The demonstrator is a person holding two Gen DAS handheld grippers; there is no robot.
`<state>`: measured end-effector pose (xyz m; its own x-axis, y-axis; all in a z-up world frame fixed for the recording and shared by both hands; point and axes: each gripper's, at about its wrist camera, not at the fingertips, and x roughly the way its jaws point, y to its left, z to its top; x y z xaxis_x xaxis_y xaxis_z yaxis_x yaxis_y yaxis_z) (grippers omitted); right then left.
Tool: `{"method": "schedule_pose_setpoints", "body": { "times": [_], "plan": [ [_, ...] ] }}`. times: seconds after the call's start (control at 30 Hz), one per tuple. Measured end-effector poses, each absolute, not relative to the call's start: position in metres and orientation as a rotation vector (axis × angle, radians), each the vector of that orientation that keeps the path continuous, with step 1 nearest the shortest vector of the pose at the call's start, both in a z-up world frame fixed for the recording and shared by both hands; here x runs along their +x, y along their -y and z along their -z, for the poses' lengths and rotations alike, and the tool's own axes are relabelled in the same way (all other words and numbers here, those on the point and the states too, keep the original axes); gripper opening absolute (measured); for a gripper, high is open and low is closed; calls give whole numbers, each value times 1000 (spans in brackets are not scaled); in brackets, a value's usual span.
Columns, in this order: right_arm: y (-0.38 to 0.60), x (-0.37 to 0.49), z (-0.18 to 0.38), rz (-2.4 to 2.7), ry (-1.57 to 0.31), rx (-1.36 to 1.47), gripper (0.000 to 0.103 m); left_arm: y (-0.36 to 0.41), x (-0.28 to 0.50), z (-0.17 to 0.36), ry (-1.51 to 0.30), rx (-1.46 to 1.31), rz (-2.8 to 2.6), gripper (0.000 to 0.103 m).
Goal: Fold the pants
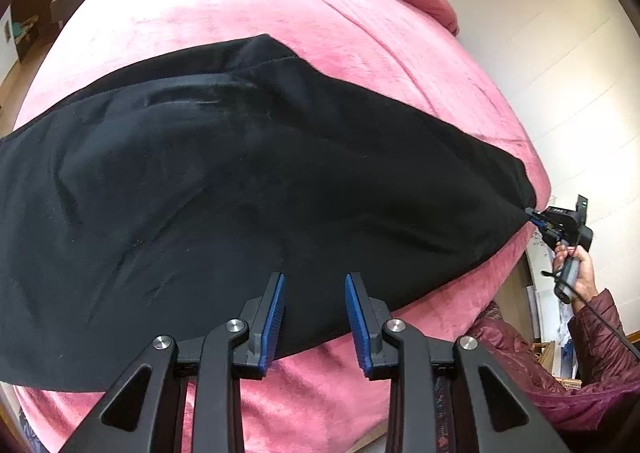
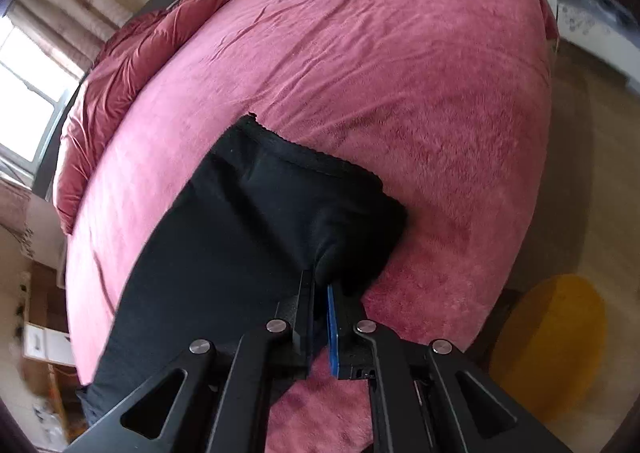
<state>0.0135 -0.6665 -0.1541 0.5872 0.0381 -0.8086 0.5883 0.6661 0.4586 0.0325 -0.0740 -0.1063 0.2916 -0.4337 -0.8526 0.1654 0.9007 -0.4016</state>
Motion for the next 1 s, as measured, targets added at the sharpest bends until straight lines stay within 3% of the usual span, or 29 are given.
{"method": "schedule_pose_setpoints", "body": {
  "times": [0.4, 0.47, 0.53, 0.6, 0.7, 0.8, 1.0],
  "plan": [
    [624, -31, 144, 100, -878, 891, 14, 111, 25, 106, -1183, -140, 480, 35],
    [607, -33, 150, 39, -895, 921, 26, 117, 23, 106, -1177, -121, 495, 38],
    [588, -34, 159, 7, -914, 919, 44, 123, 21, 106, -1171, -103, 503, 41],
    [576, -33, 168, -1, -931, 927, 44, 129, 19, 107, -1167, -87, 509, 42],
    [566, -29, 177, 11, -942, 941, 42, 131, 18, 109, -1167, -89, 507, 42],
    [560, -23, 175, 43, -942, 895, 9, 129, 17, 110, -1169, -99, 499, 43],
    [555, -30, 134, 36, -902, 786, 8, 122, 20, 109, -1179, -85, 473, 44]
  ]
}}
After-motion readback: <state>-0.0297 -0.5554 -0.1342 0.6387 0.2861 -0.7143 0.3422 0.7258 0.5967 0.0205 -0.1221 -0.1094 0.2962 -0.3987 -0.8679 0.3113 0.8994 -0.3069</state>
